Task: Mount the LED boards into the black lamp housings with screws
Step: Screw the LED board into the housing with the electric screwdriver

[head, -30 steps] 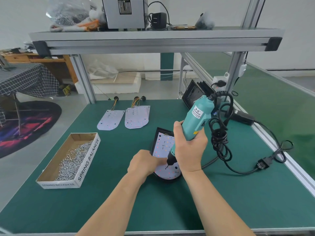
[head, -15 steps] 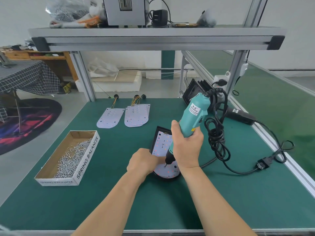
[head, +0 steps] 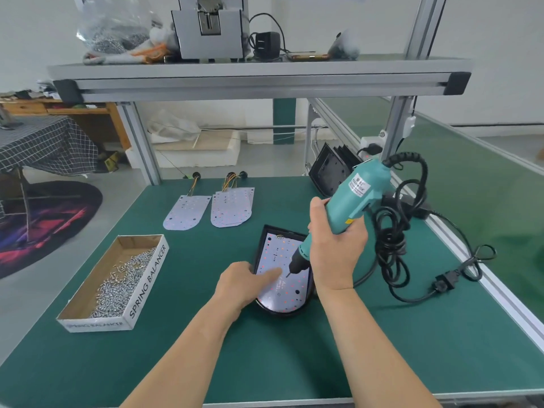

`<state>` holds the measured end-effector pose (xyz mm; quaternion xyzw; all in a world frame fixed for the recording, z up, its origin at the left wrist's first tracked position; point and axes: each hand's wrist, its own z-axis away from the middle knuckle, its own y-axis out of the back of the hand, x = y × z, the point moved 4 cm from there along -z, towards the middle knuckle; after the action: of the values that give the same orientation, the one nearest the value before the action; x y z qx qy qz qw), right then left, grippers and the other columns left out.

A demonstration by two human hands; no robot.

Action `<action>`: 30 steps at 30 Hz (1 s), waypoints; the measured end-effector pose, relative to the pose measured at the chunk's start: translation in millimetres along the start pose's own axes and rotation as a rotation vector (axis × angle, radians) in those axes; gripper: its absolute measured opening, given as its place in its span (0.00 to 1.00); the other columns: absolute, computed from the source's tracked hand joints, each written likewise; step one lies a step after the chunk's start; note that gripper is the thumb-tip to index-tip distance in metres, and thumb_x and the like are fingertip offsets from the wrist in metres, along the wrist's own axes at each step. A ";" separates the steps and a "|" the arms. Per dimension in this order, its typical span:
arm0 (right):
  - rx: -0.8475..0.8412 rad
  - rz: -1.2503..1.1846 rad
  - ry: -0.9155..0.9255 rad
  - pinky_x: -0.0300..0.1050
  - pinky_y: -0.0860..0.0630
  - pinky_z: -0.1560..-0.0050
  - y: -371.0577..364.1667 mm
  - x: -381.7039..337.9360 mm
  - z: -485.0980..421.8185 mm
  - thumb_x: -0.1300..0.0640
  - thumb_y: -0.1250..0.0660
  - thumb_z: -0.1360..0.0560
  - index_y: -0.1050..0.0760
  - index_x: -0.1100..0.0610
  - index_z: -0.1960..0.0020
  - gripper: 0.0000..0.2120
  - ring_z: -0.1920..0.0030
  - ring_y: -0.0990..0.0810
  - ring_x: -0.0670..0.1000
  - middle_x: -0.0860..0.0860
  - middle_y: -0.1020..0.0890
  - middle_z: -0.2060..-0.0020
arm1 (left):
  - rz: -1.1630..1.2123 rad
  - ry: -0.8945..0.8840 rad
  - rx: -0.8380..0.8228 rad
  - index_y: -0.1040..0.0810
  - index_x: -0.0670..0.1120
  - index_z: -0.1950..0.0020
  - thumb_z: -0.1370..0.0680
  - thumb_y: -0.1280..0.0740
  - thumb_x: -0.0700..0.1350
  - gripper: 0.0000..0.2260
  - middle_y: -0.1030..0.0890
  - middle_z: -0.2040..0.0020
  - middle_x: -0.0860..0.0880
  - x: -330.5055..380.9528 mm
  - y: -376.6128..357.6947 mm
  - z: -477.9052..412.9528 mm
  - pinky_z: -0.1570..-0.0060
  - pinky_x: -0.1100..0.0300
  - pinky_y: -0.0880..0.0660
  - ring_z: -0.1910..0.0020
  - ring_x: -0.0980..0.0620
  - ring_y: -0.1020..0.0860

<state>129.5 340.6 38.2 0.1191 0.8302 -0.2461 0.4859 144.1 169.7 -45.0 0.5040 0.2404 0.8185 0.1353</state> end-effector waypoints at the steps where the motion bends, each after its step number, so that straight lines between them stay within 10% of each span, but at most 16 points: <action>1: 0.021 -0.009 -0.021 0.52 0.23 0.64 1.9 -1.8 -2.4 0.48 0.28 0.29 0.25 0.52 0.61 0.09 0.69 0.24 0.54 0.51 0.23 0.70 | 0.031 0.000 0.044 0.32 0.46 0.64 0.30 0.28 0.65 0.25 0.30 0.68 0.48 -0.4 6.6 0.0 0.67 0.57 0.39 0.69 0.50 0.35; 8: 0.171 -0.160 -0.107 0.41 0.26 0.68 12.1 -14.7 -10.5 0.53 0.27 0.28 0.27 0.50 0.62 0.09 0.73 0.25 0.50 0.49 0.23 0.74 | 1.001 0.049 -0.132 0.24 0.30 0.48 0.20 0.46 0.24 0.11 0.18 0.54 0.34 5.9 42.4 12.5 0.65 0.65 0.19 0.58 0.45 0.15; 18: 0.207 -0.365 -0.129 0.40 0.29 0.69 4.5 -44.3 -18.6 0.55 0.29 0.26 0.29 0.53 0.60 0.10 0.73 0.29 0.52 0.52 0.25 0.74 | 1.067 0.096 -0.295 0.18 0.40 0.63 0.34 0.24 0.44 0.08 0.23 0.70 0.48 27.9 21.2 37.8 0.80 0.71 0.30 0.77 0.58 0.26; 30: 0.204 -0.365 -0.122 0.41 0.29 0.69 -1.4 -45.6 -21.3 0.55 0.29 0.27 0.29 0.53 0.60 0.09 0.73 0.29 0.52 0.53 0.26 0.75 | 1.339 0.220 -0.493 0.15 0.31 0.59 0.34 0.29 0.31 0.06 0.17 0.60 0.39 29.6 3.7 40.9 0.72 0.65 0.20 0.66 0.49 0.16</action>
<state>135.6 352.4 86.7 0.0001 0.7777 -0.4196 0.4681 167.1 190.9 -5.1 0.4125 -0.2997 0.8022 -0.3105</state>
